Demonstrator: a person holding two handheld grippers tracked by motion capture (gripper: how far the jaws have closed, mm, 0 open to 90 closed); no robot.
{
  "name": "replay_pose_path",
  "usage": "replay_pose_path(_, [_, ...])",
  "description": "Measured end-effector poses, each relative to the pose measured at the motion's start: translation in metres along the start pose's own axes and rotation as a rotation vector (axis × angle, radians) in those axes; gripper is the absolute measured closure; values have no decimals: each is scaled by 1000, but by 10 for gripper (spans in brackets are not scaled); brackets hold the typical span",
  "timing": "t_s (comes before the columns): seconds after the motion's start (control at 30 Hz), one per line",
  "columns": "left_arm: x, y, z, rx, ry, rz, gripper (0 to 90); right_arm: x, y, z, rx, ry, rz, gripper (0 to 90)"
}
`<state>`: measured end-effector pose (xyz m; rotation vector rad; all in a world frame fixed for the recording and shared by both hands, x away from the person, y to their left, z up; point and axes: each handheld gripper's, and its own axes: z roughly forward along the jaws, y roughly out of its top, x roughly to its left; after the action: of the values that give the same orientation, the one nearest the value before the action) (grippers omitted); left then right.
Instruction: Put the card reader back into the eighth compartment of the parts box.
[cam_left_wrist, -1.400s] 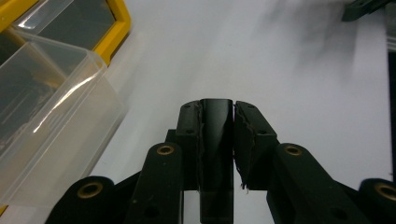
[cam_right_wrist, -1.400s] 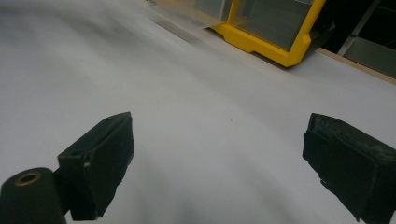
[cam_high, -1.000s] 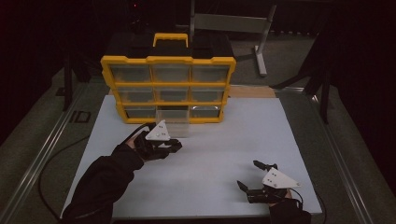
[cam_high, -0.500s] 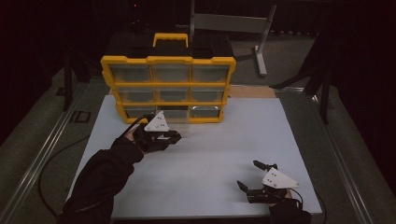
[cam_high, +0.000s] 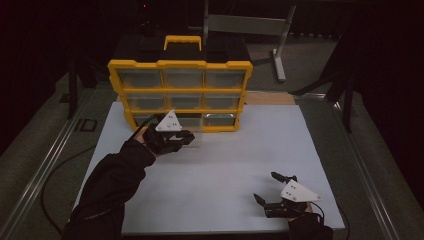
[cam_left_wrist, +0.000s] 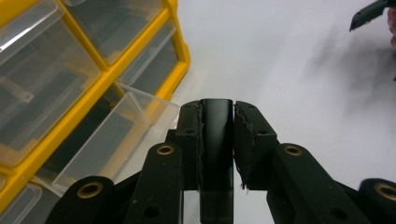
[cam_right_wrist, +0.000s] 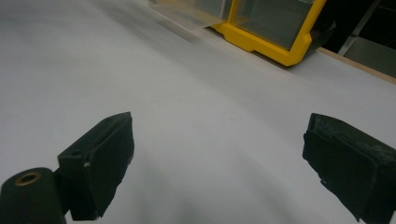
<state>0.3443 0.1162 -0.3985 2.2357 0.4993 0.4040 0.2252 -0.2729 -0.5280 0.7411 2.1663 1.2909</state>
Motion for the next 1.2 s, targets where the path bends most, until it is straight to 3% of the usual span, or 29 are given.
replay_pose_path(0.47, [13,2,2,-90,74,-57,731,0,0,1,0,3,-5,89])
replay_pose_path(0.73, [19,2,5,-135,102,-91,731,1,0,1,1,1,-7,89])
replay_pose_path(0.87, [22,0,9,-163,94,-113,731,0,0,0,-1,1,-8,89])
replay_pose_path(1.1, [27,-5,17,-183,146,-125,731,1,0,1,3,4,-5,89])
replay_pose_path(1.2, [31,-9,20,-200,166,-152,731,1,0,1,3,3,-7,89])
